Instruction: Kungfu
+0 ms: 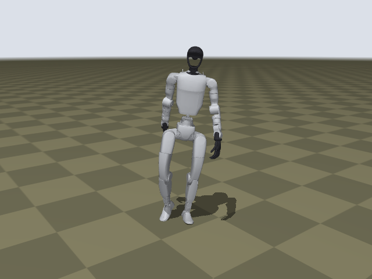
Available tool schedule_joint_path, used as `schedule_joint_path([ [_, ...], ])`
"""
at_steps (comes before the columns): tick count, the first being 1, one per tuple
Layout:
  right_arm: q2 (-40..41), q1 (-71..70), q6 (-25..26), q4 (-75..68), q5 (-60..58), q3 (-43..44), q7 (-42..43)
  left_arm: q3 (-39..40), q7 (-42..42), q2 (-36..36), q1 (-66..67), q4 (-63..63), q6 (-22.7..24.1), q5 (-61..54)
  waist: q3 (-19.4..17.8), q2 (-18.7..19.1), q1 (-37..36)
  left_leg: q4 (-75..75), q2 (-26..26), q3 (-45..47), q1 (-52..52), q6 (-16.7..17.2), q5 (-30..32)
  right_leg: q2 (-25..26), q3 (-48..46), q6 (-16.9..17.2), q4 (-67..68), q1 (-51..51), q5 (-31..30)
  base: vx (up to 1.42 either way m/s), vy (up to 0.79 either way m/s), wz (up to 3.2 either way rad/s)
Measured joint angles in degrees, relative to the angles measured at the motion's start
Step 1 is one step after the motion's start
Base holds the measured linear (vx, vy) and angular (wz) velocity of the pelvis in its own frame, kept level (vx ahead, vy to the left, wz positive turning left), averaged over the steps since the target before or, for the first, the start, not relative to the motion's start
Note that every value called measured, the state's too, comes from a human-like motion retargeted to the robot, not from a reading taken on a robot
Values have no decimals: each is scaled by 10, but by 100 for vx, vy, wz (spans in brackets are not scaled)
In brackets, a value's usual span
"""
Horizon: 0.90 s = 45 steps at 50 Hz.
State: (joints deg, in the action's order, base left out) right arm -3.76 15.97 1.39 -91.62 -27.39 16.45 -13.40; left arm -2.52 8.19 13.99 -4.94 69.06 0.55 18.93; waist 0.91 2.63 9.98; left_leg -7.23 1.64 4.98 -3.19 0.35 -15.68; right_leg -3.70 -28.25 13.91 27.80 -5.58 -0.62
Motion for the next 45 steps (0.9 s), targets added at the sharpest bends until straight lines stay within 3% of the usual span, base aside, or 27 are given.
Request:
schedule_joint_path([
  [5, -3, -12, 15, 32, 9, 1, 31, -31, -28, 12, -57, -91, 33, 46, 0, -11, 49, -8, -24, -53, 27, 9, -16, -64, 66, -100, -169, -24, -19, 50, -20, 139],
  [7, -6, -22, 14, 46, 23, -5, 49, -38, -33, 15, -73, -113, 39, 71, -6, -11, 74, -18, -30, -85, 33, 14, -23, -70, 124, -120, -228, -32, -58, 41, -31, 182],
  [8, -8, -24, 13, 53, 28, -7, 57, -43, -34, 15, -78, -119, 41, 81, -9, -11, 86, -20, -30, -100, 38, 17, -26, -74, 152, -113, -251, -35, -76, 33, -27, 193],
  [10, -11, -30, 12, 67, 39, -11, 73, -55, -34, 12, -86, -123, 43, 100, -13, -16, 102, -27, -39, -131, 46, 23, -33, -94, 189, -9, -280, -34, -66, 24, -45, 165],
  [12, -11, -45, 12, 74, 49, -25, 81, -61, -31, 20, -90, -112, 40, 113, -22, -11, 82, -50, 19, -139, 36, 65, -51, -19, 241, 11, -263, -45, -75, 20, -106, 62],
  [13, -12, -51, 12, 77, 54, -30, 84, -65, -29, 17, -89, -104, 38, 117, -25, -12, 74, -57, 22, -148, 37, 68, -58, -6, 270, 11, -246, -42, -102, 22, -56, 81],
  [15, -17, -54, 12, 86, 58, -39, 91, -75, -31, 2, -82, -78, 38, 120, -27, -16, 67, -53, -15, -171, 46, 44, -54, -32, 334, 11, -224, -27, -74, 17, 3, 131],
  [18, -23, -57, 8, 95, 56, -50, 96, -78, -33, -8, -64, -17, 39, 117, -23, -18, 75, -38, -18, -228, 46, 46, -37, -43, 237, -91, -206, -2, 30, 8, -36, 175],
  [20, -25, -59, 10, 84, 59, -54, 89, -76, -28, -5, -41, 31, 31, 126, -6, -17, 61, -44, -8, -250, 33, 48, -16, -34, 194, -121, -203, 12, 57, 15, -74, 163],
  [22, -24, -66, 31, 70, 51, -26, 59, -83, -35, -8, -15, 89, 1, 136, 13, -25, 37, -68, 6, -230, -2, 58, 16, -40, 175, -109, -211, 16, 67, 8, -67, 180],
  [24, -32, -77, 58, 76, 41, 5, 22, -92, -62, -23, -6, 160, -26, 109, 21, -33, 7, -97, 29, -148, -46, 75, 44, -48, 123, -107, -232, 27, 73, -10, -34, 152],
  [28, -66, -100, 77, 102, 63, 14, 6, -57, -80, -18, 37, 241, -23, 27, 13, -31, 18, -119, 58, 25, -76, 67, 55, -42, 55, -96, -266, 51, 94, -19, -24, 173],
  [30, -83, -114, 67, 107, 84, 19, 28, -34, -81, -8, 79, 240, -24, -5, 11, -25, 15, -117, 55, 76, -69, 84, 50, -35, 34, -92, -267, 51, 106, -14, -18, 96],
  [33, -101, -126, 59, 118, 109, 32, 52, 24, -90, -4, 155, 223, -14, -12, 16, -24, -15, -123, 21, 71, -70, 105, 36, -31, 30, -92, -260, 40, 116, -5, -14, 21],
  [37, -104, -126, 65, 155, 150, 40, 66, 50, -63, -1, 221, 233, -17, -55, 21, -14, -20, -75, 8, 143, -36, 72, 7, -18, 27, -93, -258, 37, 132, -2, 2, 43],
  [41, -91, -132, 28, 160, 227, 29, 92, 61, -58, -1, 245, 271, -28, -75, 28, -10, -9, -37, -4, 176, -7, 39, -33, -12, 15, -94, -257, 39, 141, 1, 4, 68],
  [45, -67, -139, 17, 152, 283, 13, 69, 53, -96, -8, 240, 283, -17, -87, 28, -11, 4, -18, -9, 143, -4, 45, -37, -3, -7, -99, -259, 46, 139, 0, 2, 81],
])
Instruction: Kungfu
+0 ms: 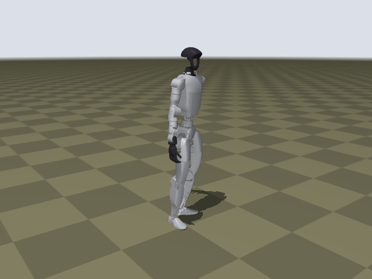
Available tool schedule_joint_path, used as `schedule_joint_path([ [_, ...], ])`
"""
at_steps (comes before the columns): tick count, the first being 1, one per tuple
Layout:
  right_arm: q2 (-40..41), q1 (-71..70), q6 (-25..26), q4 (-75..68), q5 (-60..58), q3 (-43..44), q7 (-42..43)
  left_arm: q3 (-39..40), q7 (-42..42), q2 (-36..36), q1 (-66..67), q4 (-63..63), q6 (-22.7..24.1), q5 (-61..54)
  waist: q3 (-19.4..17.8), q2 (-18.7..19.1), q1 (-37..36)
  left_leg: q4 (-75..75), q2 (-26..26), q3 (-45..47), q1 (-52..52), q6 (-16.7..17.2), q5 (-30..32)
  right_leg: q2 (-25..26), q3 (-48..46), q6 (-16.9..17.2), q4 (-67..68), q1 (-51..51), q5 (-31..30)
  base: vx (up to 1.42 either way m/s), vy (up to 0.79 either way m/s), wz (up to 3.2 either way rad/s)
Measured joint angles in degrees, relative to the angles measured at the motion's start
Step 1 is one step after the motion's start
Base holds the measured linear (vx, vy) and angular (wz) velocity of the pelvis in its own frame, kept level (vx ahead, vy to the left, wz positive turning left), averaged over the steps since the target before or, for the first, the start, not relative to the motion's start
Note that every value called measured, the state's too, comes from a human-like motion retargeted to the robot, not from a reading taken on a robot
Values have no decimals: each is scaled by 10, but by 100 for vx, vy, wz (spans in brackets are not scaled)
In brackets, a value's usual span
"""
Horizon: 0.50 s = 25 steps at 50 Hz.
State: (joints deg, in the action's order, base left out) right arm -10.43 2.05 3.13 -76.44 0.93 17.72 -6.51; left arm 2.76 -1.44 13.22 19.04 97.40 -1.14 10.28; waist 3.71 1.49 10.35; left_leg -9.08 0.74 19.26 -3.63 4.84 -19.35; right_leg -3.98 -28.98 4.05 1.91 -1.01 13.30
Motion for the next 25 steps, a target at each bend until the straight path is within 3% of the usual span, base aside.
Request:
schedule_joint_path([
  [2, 13, 2, 1, -1, -14, -2, -34, 2, -29, -11, -17, 0, 20, -2, -1, -3, 0, -2, 2, -7, -5, 7, 5, 0, -20, -3, -1, 6, -6, 3, 6, 73],
  [6, 33, 17, -8, -2, -110, 6, -74, -11, -58, -39, -72, -5, 64, -10, 0, -5, -6, 23, -5, -26, 5, -27, 15, -5, -49, -14, 18, 13, -26, 11, 11, 72],
  [10, 50, 20, 0, -20, -229, -11, -35, -30, -56, -60, -111, -61, 103, -8, -4, 1, 9, 40, 4, -41, 15, -32, 10, -12, -24, -2, 99, -25, -42, 8, 10, 57],
  [12, 53, 21, 5, -35, -282, -21, 0, -51, -41, -62, -131, -93, 113, -2, -12, 8, 25, 41, 11, -51, 18, -34, 11, -10, -7, -12, 131, -39, -59, 9, 13, 59],
  [15, 53, 26, 17, -63, -326, -30, 51, -75, 7, -51, -174, -115, 108, 35, -14, 9, 37, 43, 8, -62, 22, -39, 13, -16, 23, 8, 136, -54, -67, 8, 5, 38],
  [19, 57, 31, 25, -109, -322, -16, 91, -83, 69, -40, -219, -124, 73, 108, -14, 1, 40, 52, -1, -68, 38, -39, 16, -52, 27, 4, 74, -60, -119, 14, -2, 28],
  [25, 69, 37, 33, -125, -252, -13, 59, -91, 92, -27, -238, -144, 46, 119, -25, -9, 57, 62, -7, -58, 75, -31, 10, -104, -29, 72, -23, -64, -207, 18, -8, -6],
])
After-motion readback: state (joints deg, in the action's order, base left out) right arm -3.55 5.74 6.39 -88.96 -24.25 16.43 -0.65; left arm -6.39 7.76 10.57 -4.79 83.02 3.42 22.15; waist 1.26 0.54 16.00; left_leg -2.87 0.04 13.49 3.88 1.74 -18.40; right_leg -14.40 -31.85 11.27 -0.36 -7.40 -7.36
